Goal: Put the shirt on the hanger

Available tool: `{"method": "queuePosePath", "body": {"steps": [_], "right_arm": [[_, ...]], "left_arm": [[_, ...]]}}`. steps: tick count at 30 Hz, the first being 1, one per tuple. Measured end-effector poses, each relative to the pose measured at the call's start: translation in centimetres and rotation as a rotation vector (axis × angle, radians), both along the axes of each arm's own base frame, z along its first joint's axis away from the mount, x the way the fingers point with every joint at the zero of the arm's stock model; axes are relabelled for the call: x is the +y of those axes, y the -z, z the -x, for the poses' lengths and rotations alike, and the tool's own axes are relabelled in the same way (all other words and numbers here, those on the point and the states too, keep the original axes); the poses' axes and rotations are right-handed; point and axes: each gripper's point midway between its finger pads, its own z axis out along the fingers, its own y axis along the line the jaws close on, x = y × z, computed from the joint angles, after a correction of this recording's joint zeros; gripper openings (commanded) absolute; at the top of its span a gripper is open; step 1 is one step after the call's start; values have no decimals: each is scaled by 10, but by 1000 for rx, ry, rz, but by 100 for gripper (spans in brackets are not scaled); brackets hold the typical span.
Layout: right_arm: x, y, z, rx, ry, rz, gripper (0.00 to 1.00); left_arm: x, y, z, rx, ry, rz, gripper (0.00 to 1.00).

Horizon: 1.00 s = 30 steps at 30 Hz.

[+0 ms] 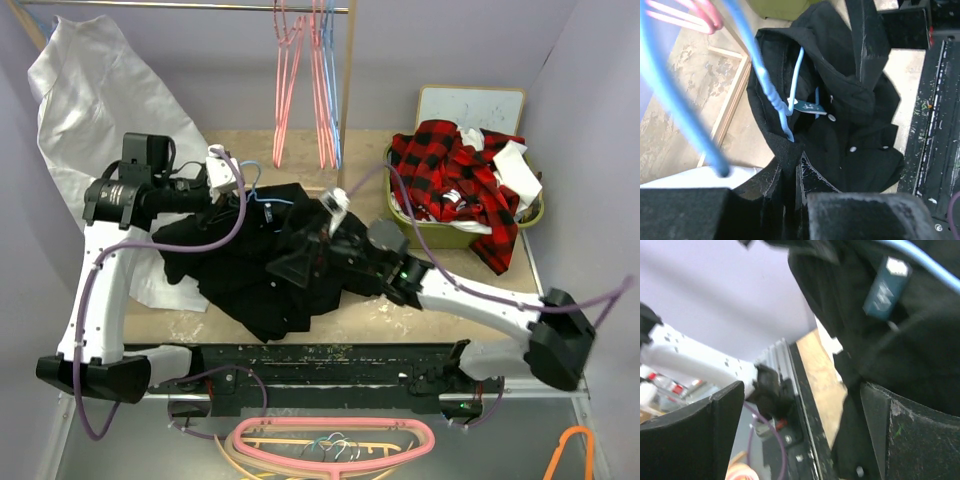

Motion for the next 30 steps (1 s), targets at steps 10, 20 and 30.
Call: {"method": "queuePosePath", "body": {"steps": [10,20,30], "right_arm": [[-115,-29,30,-511,210,76,100],[-140,13,-41,-589,246,453,97],[-92,30,-33,-446,-90,420,82]], "left_arm": [[-6,13,25,9,91,18,0],[-12,30,50,-11,254,-54,0],[-16,29,59,-57,336,-79,0]]}}
